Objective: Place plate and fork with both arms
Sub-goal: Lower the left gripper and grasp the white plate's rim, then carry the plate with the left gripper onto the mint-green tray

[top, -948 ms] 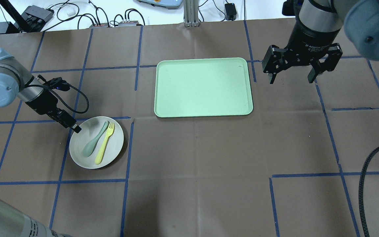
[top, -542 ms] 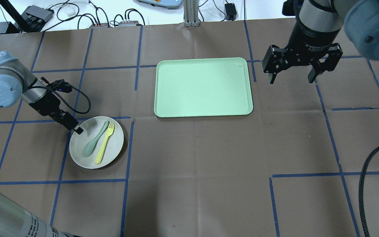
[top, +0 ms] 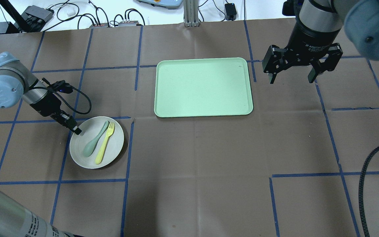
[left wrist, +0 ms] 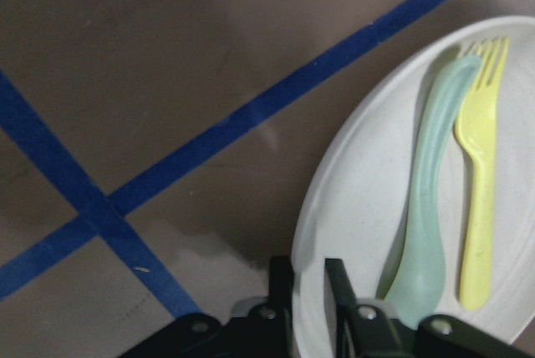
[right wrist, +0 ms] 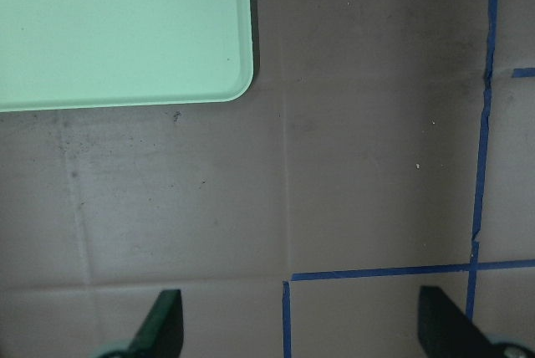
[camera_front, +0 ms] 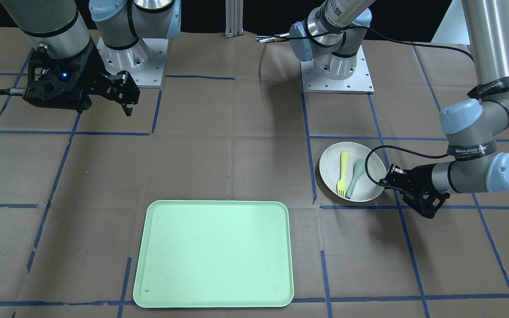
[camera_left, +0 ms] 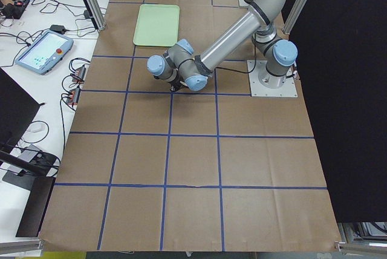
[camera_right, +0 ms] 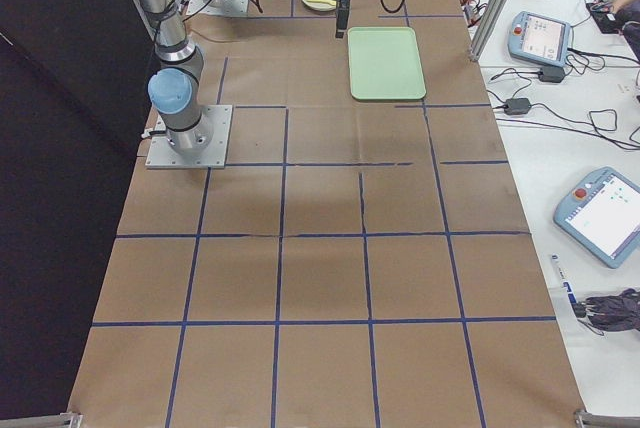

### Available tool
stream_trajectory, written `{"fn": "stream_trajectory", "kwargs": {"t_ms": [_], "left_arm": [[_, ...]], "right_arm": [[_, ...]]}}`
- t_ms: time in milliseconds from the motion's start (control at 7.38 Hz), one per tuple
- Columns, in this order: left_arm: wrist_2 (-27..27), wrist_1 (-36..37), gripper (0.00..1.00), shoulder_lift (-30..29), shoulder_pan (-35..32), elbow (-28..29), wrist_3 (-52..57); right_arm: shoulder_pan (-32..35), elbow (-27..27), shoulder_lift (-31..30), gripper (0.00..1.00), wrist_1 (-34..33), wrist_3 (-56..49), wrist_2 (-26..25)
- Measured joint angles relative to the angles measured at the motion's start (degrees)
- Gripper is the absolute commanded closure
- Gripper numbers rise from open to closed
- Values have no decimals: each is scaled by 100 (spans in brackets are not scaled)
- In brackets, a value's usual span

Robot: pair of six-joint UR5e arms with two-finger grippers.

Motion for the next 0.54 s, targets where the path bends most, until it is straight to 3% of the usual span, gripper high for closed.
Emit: {"fn": "stream_trajectory", "kwargs": {"t_ms": [135,542], "left_arm": [[-21,-2,98,-2,0,-2,-26],[-296,-49,100,72,-13,24,-179]], "right_arm": [[-2,0,0,0,0,-1,0],[-7,0,0,0,0,-1,0]]}}
